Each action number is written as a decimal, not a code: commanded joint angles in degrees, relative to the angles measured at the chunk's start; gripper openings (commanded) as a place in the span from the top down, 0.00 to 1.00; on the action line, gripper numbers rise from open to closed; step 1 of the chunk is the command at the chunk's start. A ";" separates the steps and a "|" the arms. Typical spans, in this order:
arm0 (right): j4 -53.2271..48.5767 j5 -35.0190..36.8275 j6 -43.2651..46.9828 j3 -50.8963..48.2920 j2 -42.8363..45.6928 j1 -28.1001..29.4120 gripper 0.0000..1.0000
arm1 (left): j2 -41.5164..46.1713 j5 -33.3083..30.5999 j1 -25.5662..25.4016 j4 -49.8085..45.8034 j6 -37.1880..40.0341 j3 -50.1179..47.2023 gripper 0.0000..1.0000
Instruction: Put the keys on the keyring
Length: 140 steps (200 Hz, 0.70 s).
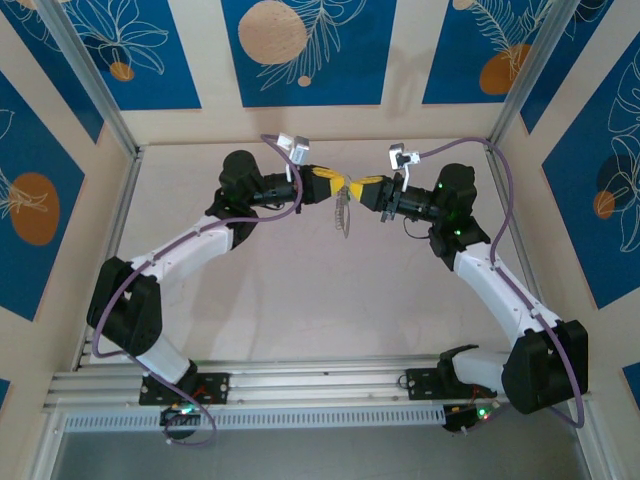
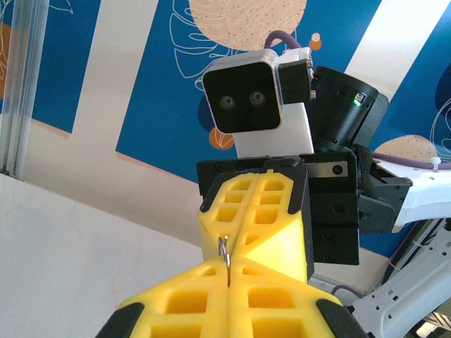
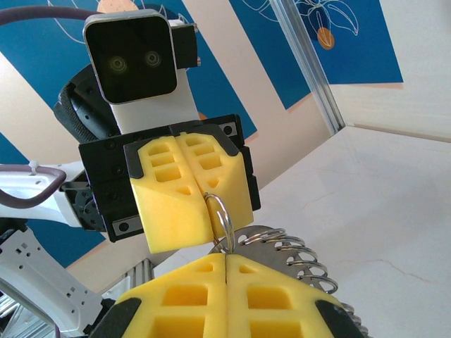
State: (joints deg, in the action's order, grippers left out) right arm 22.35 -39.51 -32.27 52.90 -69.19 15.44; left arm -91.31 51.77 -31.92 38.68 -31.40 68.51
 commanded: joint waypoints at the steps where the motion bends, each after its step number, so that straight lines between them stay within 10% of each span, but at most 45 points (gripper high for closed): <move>1: -2.52 -1.11 1.91 -0.55 1.07 0.90 1.00 | 2.04 -0.79 -0.77 2.63 0.87 1.27 1.00; 30: -5.94 -2.45 4.36 0.65 1.05 2.24 1.00 | 1.92 -1.12 -0.83 2.61 1.07 1.19 1.00; 76: -10.13 -3.34 6.48 -0.19 4.97 0.30 0.67 | 1.57 -1.58 -1.03 2.63 1.02 1.18 1.00; 140: -1.36 -1.23 -2.20 -3.95 8.03 -6.15 0.63 | 1.67 -1.11 -1.19 3.48 0.37 0.95 1.00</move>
State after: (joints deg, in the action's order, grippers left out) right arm 16.71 -41.54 -30.02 50.30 -60.90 10.22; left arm -91.31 50.70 -32.45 38.59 -31.40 68.51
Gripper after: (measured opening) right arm 0.370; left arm 0.049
